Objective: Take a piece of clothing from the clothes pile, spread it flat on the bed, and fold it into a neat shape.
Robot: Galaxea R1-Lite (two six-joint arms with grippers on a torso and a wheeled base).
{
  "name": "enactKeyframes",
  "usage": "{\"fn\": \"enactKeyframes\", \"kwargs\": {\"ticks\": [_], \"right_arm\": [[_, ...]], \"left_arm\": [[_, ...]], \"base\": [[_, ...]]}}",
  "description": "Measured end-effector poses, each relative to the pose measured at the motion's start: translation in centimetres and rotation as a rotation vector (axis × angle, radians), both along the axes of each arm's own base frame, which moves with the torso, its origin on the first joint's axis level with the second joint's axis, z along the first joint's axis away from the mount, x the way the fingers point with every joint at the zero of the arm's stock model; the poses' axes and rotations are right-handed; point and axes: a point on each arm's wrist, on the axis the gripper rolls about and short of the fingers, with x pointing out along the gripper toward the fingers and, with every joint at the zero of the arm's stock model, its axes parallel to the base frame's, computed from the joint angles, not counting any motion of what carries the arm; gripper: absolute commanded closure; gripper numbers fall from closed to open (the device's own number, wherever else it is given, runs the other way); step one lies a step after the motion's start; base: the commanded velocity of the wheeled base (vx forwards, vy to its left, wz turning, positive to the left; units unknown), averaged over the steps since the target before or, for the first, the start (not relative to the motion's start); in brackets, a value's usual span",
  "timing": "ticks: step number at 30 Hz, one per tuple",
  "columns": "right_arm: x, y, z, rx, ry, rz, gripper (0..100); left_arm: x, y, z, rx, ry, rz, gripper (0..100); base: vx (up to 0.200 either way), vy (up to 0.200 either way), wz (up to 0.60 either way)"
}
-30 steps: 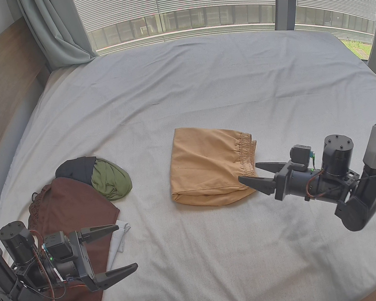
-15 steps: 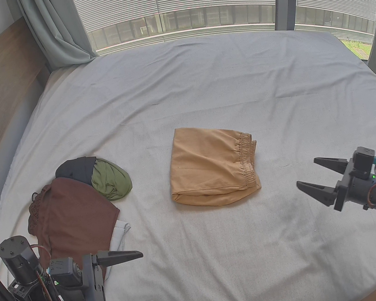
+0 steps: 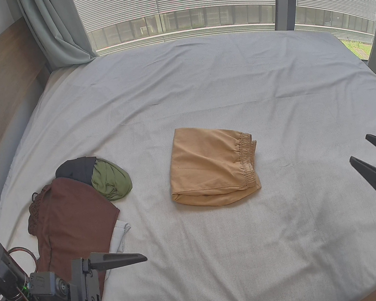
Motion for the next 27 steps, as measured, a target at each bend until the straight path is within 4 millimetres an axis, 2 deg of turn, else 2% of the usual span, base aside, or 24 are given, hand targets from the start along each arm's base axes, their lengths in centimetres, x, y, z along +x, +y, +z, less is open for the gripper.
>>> {"fn": "enactKeyframes", "kwargs": {"ticks": [7, 12, 17, 21, 27], "right_arm": [[-3.4, -0.6, 1.4, 0.006, -0.048, -0.038, 0], [-6.6, -0.7, 1.3, 0.009, -0.031, -0.044, 0], [-9.9, -0.6, 0.4, 0.011, 0.0, -0.045, 0], [-12.8, -0.5, -1.1, 0.012, 0.035, -0.033, 0], [-15.7, -0.4, -3.3, 0.013, 0.064, -0.011, 0]], "left_arm": [[-1.4, 0.6, 1.4, -0.012, -0.046, 0.113, 0], [-2.9, 1.4, 2.4, -0.025, -0.069, 0.252, 0], [-5.0, 2.4, 3.5, -0.067, -0.079, 0.387, 0], [-7.4, 3.5, 4.2, -0.122, -0.096, 0.498, 0], [-10.8, 5.1, 4.0, -0.177, -0.111, 0.604, 0]], "base": [[0.0, 0.0, 0.0], [0.0, 0.0, 0.0], [0.0, 0.0, 0.0], [0.0, 0.0, 0.0], [0.0, 0.0, 0.0]]}}
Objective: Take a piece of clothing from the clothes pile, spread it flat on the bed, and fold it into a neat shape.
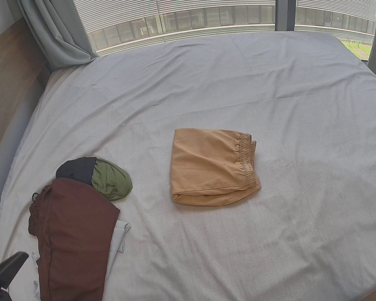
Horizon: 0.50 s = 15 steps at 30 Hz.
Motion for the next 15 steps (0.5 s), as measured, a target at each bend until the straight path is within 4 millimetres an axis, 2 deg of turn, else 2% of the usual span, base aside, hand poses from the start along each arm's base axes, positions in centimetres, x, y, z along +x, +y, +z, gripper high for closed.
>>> {"fn": "enactKeyframes", "kwargs": {"ticks": [5, 15], "right_arm": [[-1.5, -0.2, -1.7, -0.022, -0.025, -0.073, 0], [-2.0, -0.9, -3.1, -0.047, -0.003, -0.393, 0]], "left_arm": [[-2.3, 1.0, -1.1, -0.016, 0.007, 0.065, 0], [-5.6, 2.0, -4.5, -0.036, 0.071, 0.245, 0]], "base": [[0.0, 0.0, 0.0], [0.0, 0.0, 0.0]]}}
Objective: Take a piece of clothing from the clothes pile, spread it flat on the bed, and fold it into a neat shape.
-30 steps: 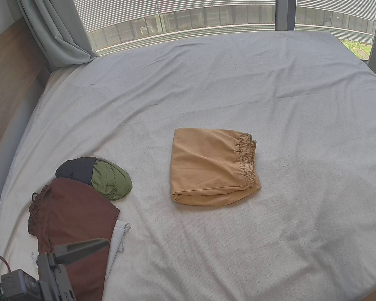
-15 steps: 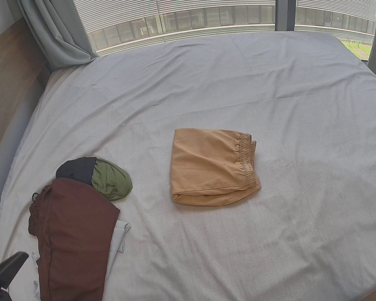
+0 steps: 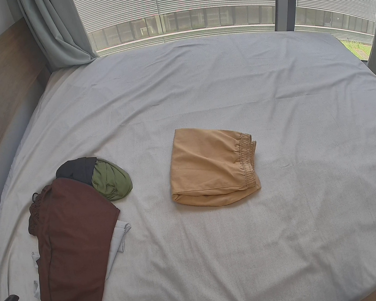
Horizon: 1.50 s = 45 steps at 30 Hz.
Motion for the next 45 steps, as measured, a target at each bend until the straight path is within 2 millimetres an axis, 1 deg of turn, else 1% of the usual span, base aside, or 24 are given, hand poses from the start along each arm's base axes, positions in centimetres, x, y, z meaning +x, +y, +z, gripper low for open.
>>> {"fn": "enactKeyframes", "kwargs": {"ticks": [3, 6, 10, 18, 24, 29, 45], "right_arm": [[0.0, -0.2, -0.3, 0.005, 0.019, -0.094, 0], [-0.1, -0.2, -0.4, 0.006, 0.032, -0.108, 0], [-0.1, -0.2, -0.5, 0.006, 0.04, -0.098, 0], [-0.1, -0.2, -0.6, 0.001, 0.044, -0.086, 0], [-0.1, -0.2, -0.6, -0.001, 0.042, -0.085, 0], [-0.1, -0.2, -0.6, -0.002, 0.043, -0.085, 0], [-0.1, -0.2, -0.6, -0.01, 0.043, -0.067, 0]], "left_arm": [[-0.4, 0.1, -0.5, -0.011, 0.008, 0.066, 0], [-0.4, 0.2, -1.5, -0.011, 0.079, 0.149, 0], [-0.5, 0.2, -2.5, -0.01, 0.162, 0.215, 0], [-1.0, 0.1, -2.7, -0.031, 0.109, 0.304, 0], [-1.1, 0.3, -2.7, -0.022, 0.086, 0.412, 0], [-1.1, 0.6, -3.4, -0.019, 0.147, 0.548, 0], [-1.1, 0.7, -3.5, -0.053, 0.163, 0.567, 0]], "base": [[0.0, 0.0, 0.0], [0.0, 0.0, 0.0], [0.0, 0.0, 0.0], [0.0, 0.0, 0.0], [0.0, 0.0, 0.0], [0.0, 0.0, 0.0], [0.0, 0.0, 0.0]]}}
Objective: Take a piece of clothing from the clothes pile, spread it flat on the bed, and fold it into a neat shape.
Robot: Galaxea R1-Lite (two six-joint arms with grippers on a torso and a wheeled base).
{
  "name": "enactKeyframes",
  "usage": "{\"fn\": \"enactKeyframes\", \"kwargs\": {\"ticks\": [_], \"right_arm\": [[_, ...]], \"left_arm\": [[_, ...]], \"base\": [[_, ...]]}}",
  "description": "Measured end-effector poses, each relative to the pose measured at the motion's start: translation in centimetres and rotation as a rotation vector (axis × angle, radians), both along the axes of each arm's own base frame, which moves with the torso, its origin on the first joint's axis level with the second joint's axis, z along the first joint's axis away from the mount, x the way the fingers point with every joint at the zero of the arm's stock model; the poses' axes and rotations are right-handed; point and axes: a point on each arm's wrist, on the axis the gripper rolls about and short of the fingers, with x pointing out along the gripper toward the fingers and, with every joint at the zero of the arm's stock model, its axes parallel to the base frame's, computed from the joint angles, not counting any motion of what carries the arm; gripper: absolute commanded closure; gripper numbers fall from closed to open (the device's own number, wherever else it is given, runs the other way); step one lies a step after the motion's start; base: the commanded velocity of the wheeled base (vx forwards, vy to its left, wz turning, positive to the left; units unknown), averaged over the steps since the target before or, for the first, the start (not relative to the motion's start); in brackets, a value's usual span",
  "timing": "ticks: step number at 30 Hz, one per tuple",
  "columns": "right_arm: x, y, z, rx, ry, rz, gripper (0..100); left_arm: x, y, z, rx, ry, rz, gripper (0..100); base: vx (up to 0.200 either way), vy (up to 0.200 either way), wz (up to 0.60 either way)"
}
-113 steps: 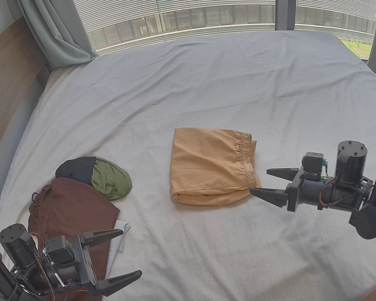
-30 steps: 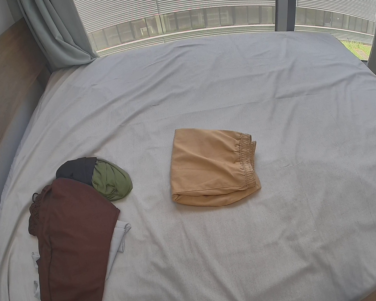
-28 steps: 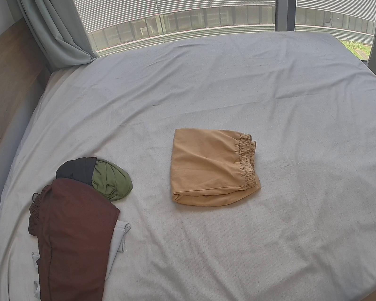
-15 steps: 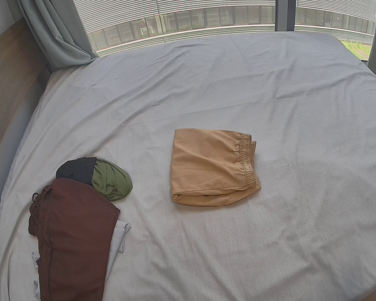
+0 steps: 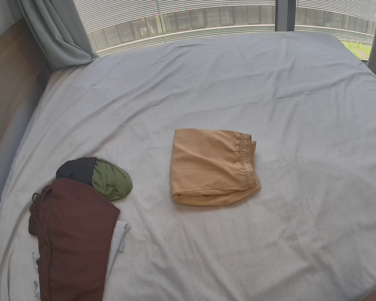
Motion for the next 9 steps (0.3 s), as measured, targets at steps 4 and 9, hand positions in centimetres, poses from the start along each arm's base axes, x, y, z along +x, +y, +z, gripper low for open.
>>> {"fn": "enactKeyframes", "kwargs": {"ticks": [4, 9], "right_arm": [[0.0, 0.0, 0.0, 0.001, 0.0, 0.002, 0], [0.0, -0.01, 0.0, 0.0, 0.0, 0.003, 0]], "left_arm": [[0.0, 0.0, 0.01, 0.0, 0.0, 0.0, 0], [0.0, 0.0, 0.01, 0.0, 0.0, 0.0, 0]], "base": [[0.0, 0.0, 0.0], [0.0, 0.0, 0.0]]}}
